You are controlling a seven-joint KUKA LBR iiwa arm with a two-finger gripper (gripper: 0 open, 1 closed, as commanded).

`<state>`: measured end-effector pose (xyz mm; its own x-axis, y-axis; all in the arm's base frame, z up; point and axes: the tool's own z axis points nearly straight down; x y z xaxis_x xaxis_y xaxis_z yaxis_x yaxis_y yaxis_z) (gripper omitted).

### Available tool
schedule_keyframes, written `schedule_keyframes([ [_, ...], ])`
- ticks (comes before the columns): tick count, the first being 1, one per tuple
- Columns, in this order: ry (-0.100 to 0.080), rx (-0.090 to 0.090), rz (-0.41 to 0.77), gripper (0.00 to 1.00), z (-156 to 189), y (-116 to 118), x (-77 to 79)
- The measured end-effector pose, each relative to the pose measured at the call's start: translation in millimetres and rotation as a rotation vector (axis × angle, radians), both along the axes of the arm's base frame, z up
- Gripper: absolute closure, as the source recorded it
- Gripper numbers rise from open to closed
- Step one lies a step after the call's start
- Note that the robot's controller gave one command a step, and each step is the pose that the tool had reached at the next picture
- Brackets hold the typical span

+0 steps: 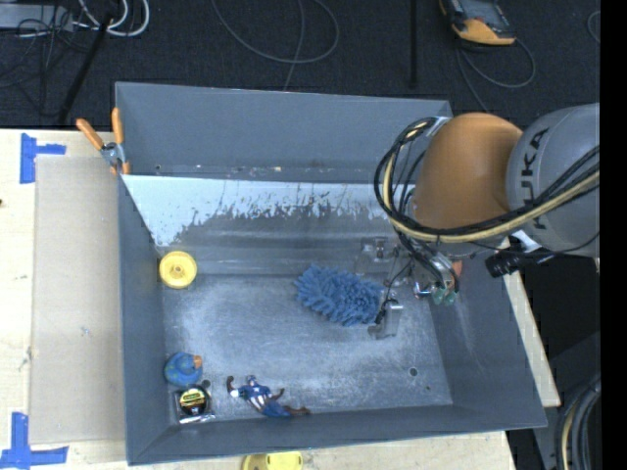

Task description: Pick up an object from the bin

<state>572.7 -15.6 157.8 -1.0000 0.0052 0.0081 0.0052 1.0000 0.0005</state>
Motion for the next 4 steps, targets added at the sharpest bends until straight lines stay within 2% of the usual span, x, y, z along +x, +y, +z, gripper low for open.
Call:
schedule_keyframes([
  [1,-0.007,0.000,0.000,0.00,4.6,0.0,1.6],
  [2,-0.014,0.000,-0.037,0.00,-49.2,7.9,3.8],
  [3,-0.012,-0.001,-0.011,1.00,-86.1,-8.1,13.6],
  [4,-0.012,-0.001,-0.011,0.00,-86.1,-8.1,13.6],
])
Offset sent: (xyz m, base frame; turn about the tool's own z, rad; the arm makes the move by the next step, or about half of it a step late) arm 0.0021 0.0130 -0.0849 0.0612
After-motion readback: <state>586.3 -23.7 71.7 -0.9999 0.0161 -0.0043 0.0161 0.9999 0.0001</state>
